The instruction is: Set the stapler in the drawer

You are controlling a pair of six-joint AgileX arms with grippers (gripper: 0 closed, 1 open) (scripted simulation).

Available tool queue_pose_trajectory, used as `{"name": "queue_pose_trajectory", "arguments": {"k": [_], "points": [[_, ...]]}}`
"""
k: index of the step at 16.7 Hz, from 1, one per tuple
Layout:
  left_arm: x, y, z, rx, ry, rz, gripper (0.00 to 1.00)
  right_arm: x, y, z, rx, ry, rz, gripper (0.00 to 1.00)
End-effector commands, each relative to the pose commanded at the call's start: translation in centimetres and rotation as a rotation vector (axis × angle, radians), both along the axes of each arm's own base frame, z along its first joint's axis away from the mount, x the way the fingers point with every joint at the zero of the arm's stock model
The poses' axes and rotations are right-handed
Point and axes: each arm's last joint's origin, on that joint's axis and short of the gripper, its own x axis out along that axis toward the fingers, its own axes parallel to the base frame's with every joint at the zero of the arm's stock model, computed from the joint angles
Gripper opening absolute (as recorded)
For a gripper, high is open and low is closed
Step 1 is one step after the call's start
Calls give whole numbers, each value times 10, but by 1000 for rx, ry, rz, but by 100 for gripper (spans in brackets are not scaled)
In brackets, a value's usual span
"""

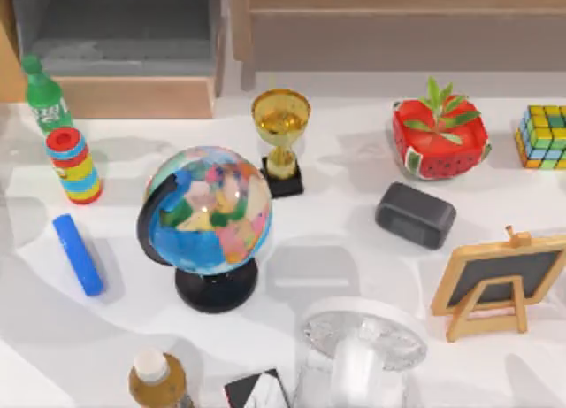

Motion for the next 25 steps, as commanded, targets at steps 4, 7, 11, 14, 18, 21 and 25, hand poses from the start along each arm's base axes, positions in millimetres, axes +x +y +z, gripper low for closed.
{"name": "queue_pose_trajectory", "arguments": {"k": [4, 7, 11, 14, 18, 21, 25], "points": [[-29, 0, -5, -8, 17, -1, 0, 0, 0, 0, 0, 0, 0, 100], [-53, -2, -7, -13, 26, -1, 0, 0, 0, 0, 0, 0, 0, 100], [-59, 0, -3, -5, 11, -1, 0, 0, 0, 0, 0, 0, 0, 100], [-63, 0, -3, -2, 7, -4, 0, 0, 0, 0, 0, 0, 0, 100], [-93, -1, -7, -11, 23, -5, 0, 0, 0, 0, 0, 0, 0, 100], [-116, -2, -8, -14, 27, -4, 0, 0, 0, 0, 0, 0, 0, 100], [-121, -1, -5, -7, 16, -4, 0, 0, 0, 0, 0, 0, 0, 100]]}}
